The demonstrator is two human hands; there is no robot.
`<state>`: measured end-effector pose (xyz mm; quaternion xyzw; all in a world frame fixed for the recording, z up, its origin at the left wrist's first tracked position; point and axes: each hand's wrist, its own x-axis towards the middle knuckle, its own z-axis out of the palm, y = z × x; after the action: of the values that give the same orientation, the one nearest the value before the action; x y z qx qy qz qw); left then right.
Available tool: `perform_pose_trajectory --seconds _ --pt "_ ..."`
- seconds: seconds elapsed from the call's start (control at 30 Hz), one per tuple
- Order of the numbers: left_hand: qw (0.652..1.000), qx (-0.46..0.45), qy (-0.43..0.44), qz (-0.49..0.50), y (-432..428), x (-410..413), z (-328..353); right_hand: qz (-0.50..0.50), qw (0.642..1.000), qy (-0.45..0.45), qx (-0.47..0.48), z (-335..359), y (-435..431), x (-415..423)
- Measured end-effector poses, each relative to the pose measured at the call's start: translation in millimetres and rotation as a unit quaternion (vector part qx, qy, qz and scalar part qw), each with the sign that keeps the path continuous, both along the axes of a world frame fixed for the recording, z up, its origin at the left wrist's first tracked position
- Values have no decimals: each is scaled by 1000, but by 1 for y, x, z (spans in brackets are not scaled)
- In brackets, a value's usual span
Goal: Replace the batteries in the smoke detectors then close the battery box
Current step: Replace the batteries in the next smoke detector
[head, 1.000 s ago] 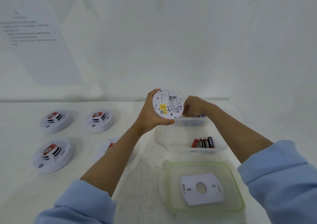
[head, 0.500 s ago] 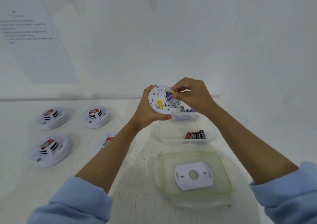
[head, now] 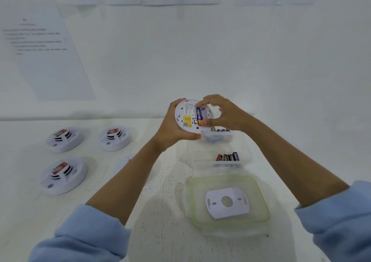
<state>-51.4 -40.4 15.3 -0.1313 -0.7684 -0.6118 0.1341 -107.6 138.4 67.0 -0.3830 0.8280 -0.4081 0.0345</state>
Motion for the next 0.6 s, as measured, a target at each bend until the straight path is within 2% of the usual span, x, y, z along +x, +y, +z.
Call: perform_pose_trajectory --seconds 0.1,0.2,0.37,0.47,0.5,0.53,0.6 --pt "1000 5 4 -1 0 -1 2 33 987 -138 -70 1 -3 1" --pt "1000 9 6 -3 -1 -4 2 19 981 -165 -102 -1 -7 -3" --pt "1000 13 -11 15 -7 -9 -8 15 977 -196 -85 -8 -15 -12" --pt "1000 12 -16 23 -14 -15 -12 -75 948 -274 -145 -14 -14 -30" --pt "999 11 -18 24 -16 -16 -13 -116 949 -265 -127 -19 -12 -38" --pt "999 11 -20 24 -18 -18 -14 -153 959 -231 -64 -25 -11 -47" --pt "1000 2 -16 25 -19 -22 -15 -175 966 -126 145 -38 -12 -59"
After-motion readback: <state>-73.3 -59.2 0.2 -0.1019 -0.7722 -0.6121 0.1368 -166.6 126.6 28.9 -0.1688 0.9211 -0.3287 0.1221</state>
